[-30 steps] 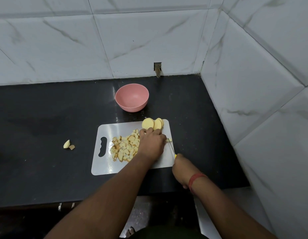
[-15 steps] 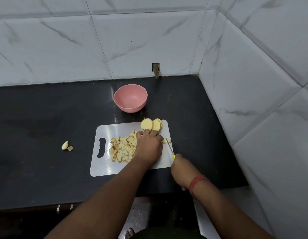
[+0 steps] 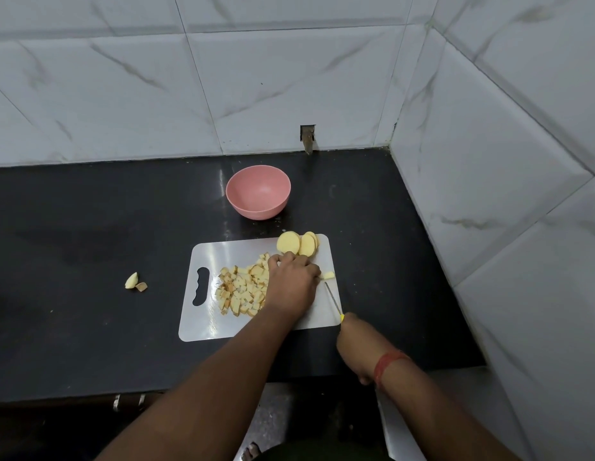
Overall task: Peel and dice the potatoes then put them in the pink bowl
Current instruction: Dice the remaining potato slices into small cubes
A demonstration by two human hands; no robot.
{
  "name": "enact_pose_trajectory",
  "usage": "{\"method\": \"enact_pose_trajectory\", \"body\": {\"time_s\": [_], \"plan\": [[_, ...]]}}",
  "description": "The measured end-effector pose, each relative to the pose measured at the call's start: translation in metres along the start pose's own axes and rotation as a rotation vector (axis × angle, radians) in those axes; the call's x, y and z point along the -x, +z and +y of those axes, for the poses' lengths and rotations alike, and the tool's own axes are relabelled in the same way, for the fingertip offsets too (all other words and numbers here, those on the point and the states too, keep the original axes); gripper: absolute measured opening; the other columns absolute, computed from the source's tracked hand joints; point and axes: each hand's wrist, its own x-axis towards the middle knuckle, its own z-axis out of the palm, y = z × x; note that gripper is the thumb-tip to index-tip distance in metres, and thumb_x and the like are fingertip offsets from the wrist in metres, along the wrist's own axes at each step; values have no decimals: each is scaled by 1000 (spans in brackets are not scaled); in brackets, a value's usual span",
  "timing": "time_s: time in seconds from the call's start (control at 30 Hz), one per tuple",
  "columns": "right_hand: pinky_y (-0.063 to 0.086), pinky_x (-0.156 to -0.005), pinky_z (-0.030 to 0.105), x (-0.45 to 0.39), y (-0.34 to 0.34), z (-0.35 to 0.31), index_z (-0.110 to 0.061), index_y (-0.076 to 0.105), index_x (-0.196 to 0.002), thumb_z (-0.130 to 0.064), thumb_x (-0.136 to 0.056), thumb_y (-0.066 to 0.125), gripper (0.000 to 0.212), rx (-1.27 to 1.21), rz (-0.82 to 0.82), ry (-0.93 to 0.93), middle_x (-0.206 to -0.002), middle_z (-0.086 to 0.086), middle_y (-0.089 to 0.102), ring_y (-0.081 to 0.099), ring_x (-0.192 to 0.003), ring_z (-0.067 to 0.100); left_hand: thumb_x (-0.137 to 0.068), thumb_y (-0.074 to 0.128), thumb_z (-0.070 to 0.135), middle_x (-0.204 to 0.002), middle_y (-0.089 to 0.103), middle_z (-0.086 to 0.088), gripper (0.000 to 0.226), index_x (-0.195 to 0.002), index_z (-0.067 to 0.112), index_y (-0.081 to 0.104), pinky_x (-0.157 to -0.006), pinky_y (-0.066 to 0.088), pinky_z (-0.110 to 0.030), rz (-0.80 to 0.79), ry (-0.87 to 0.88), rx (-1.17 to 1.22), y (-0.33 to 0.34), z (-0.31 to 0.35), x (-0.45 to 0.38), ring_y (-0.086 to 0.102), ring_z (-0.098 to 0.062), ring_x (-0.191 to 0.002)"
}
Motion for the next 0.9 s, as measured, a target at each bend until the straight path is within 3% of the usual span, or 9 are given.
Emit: {"method": "enact_pose_trajectory", "body": {"time_s": [0.03,0.07,0.17,0.3,0.47,0.6,0.7,0.8,0.9], "plan": [[44,-74,30,-3,-2,1,-9,45,-79,-21,-99,49,23,-227,9,143,-71,3,49,56,-66,20,-102,47,37,-117,63,6,29,-119,30,69,-101,27,-44,8,0,1,0,0,1,46,-19,-112],[48,-62,30,-7,-1,5,-8,47,-90,-12,-98,44,10,-336,73,98,-76,5,51,57,-65,23,-101,48,36,-117,62,5,29,-119,29,68,-101,27,-45,22,-2,-1,0,0,2,46,-20,-112],[50,-46,33,-14,-7,8,-7,44,-110,-2,-94,35,20,-342,183,105,-83,9,51,57,-59,26,-94,51,34,-116,59,3,30,-117,26,68,-99,29,-45,67,-40,-20,0,0,7,45,-22,-109],[39,-36,27,-18,-10,0,-8,41,-107,4,-91,45,21,-288,148,100,-75,7,47,56,-51,23,-93,50,34,-115,58,4,30,-114,26,70,-101,28,-45,24,-74,-10,-3,-1,7,43,-21,-111],[46,-40,32,-24,-11,-6,-7,42,-103,2,-92,40,15,-266,166,73,-76,9,50,57,-53,25,-98,50,35,-110,61,3,29,-112,27,73,-102,28,-47,16,-44,-36,-2,1,6,45,-22,-110],[53,-55,33,-29,-8,-7,-17,37,-80,-5,-95,38,20,-267,188,6,-92,13,57,63,-72,31,-99,49,37,-108,62,3,28,-109,28,73,-104,26,-48,16,-43,-45,-1,-1,5,46,-21,-109],[40,-36,28,-34,-4,-8,-7,43,-106,1,-92,39,17,-266,165,78,-75,8,48,52,-51,24,-99,48,40,-108,62,5,29,-108,29,73,-105,25,-48,12,-54,-36,-1,-2,5,47,-20,-110],[39,-39,29,-30,2,-4,-4,42,-118,1,-92,43,26,-208,118,75,-73,5,45,47,-54,19,-99,48,42,-109,63,5,30,-109,29,73,-106,26,-48,11,-53,-31,-2,-1,5,47,-20,-111],[44,-50,26,-23,6,2,-4,43,-118,-4,-96,40,22,-220,118,45,-92,10,57,55,-67,23,-99,49,41,-112,62,5,29,-112,29,72,-107,27,-47,17,-46,-20,-1,-2,5,46,-20,-112]]}}
